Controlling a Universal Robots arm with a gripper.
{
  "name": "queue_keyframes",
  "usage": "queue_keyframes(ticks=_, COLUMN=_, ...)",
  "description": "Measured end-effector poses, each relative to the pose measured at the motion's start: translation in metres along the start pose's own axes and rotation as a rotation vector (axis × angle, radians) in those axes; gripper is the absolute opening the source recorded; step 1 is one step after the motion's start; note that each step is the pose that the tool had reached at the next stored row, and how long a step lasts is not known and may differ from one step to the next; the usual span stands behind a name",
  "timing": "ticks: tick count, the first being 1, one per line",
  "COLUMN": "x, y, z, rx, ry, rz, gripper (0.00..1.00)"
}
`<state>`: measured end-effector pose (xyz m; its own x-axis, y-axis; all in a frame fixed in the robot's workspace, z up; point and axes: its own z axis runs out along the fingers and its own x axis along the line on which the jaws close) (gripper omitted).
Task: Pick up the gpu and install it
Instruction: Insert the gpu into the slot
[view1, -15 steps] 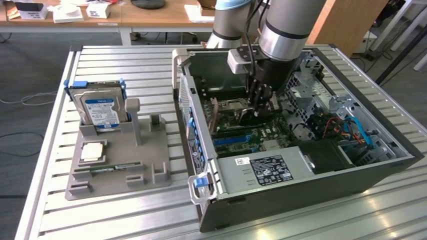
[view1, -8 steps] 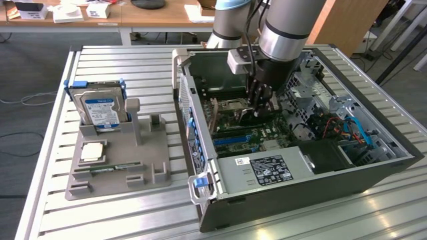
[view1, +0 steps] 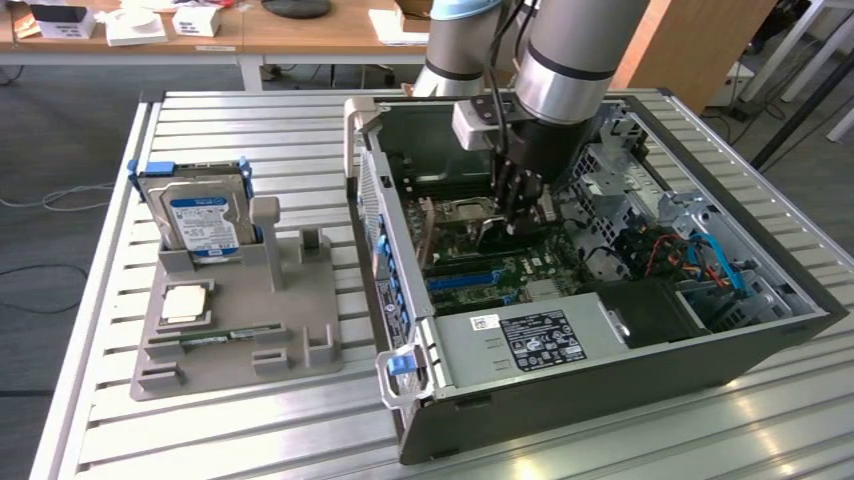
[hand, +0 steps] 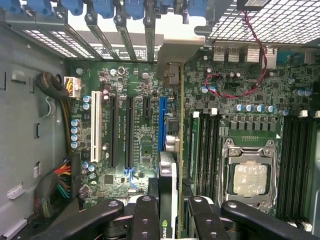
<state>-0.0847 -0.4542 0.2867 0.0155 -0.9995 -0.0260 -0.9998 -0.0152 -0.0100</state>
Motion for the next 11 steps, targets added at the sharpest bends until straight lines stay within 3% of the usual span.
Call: queue_keyframes(ticks=11, x=0.0015, y=0.0024, z=0.0009, rx=0.0017, ry=-0.0008, rz=0.0, gripper=0.27)
